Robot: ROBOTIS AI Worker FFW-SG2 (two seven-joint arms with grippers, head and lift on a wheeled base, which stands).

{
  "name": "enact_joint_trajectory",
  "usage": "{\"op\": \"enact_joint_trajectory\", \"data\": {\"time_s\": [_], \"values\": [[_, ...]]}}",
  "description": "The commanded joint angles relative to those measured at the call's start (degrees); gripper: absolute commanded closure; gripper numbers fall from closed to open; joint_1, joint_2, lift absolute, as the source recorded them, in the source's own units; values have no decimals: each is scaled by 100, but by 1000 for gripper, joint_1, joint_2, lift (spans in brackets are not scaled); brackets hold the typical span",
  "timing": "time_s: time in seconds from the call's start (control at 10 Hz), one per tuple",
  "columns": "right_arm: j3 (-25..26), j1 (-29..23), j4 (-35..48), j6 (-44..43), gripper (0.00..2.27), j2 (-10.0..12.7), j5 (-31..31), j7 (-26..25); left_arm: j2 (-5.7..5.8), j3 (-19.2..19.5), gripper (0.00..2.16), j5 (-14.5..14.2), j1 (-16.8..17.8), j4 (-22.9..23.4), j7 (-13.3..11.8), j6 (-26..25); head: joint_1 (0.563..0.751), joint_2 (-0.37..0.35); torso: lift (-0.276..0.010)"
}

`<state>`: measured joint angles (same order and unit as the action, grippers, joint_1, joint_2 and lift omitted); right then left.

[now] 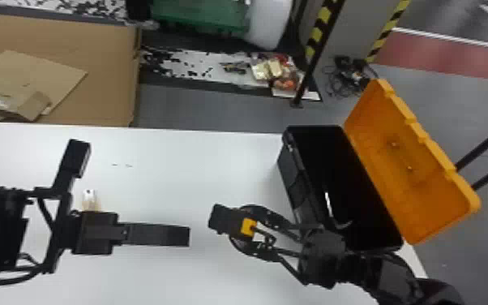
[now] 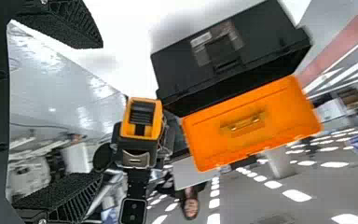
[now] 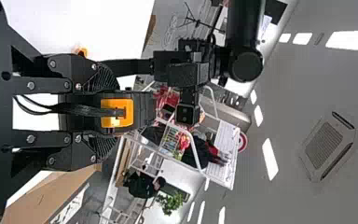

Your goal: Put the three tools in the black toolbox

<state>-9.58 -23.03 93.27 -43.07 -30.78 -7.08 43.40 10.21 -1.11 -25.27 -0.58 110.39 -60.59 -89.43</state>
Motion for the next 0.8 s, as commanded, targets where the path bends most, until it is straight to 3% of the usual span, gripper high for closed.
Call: {"op": "enact_joint_trajectory", "data": {"time_s": [0.0, 0.2, 0.3, 0.5, 0.7], "values": [[149, 9, -29, 67, 1595, 28, -66, -24, -80, 893, -2, -30, -602, 413, 82, -60, 695, -182, -55], [404, 61, -46, 260, 1595, 125, -206, -200, -309, 1895, -2, -101, -1252, 712, 214, -60, 695, -103, -55], [580, 61, 7, 594, 1592, 231, -285, -358, -405, 2220, -2, -101, -1463, 712, 214, -60, 695, -84, -55], [949, 17, 560, 2422, 1585, 415, -338, -868, -608, 2572, -2, -101, -1806, 712, 337, -60, 695, -52, -55], [1379, -114, 1167, 4127, 1588, 556, -356, -1483, -678, 2730, -2, -110, -1946, 703, 381, -60, 695, -83, -55]]}}
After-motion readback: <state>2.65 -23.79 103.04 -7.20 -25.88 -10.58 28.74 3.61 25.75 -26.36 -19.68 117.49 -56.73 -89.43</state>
